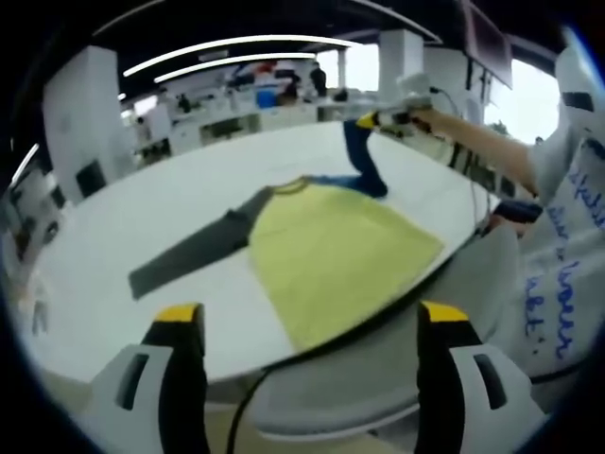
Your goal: Fold the garment on the visible template until the final outline fits inside the template.
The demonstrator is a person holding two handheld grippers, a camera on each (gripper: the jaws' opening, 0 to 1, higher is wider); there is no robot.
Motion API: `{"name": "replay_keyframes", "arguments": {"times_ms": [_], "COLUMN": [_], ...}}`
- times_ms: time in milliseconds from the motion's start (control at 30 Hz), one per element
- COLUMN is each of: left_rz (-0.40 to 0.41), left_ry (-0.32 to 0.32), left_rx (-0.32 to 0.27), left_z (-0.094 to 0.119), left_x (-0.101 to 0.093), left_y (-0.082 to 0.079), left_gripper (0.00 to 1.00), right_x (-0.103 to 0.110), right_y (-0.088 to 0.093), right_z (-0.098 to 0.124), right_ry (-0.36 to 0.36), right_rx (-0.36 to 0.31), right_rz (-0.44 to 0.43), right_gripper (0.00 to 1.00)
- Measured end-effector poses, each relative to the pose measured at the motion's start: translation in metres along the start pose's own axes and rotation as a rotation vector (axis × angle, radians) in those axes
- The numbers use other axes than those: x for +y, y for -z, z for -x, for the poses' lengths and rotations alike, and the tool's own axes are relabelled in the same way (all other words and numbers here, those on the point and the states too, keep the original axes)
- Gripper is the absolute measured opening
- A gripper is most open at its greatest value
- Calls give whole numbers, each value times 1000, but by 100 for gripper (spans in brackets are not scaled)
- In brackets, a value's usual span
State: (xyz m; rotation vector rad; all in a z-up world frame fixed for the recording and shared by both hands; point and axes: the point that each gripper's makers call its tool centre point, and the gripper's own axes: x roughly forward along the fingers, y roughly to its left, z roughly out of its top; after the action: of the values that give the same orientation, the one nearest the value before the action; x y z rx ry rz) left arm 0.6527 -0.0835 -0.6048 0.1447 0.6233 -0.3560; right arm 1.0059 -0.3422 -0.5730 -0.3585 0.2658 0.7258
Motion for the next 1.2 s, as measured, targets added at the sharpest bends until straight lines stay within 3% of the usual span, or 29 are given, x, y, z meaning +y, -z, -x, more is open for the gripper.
{"name": "replay_keyframes", "arguments": {"times_ms": [1200], "left_rz": [-6], "left_ry": [29], "left_rx": [43], "left_z": [0], "left_x": [15], "left_y": [4], "left_gripper": [88], "right_x": [91], "right_y": [-6], "right_z": [-67], "right_ry": [-142], "right_rx": [-4], "right_rz": [-38], "right_gripper": [2]}}
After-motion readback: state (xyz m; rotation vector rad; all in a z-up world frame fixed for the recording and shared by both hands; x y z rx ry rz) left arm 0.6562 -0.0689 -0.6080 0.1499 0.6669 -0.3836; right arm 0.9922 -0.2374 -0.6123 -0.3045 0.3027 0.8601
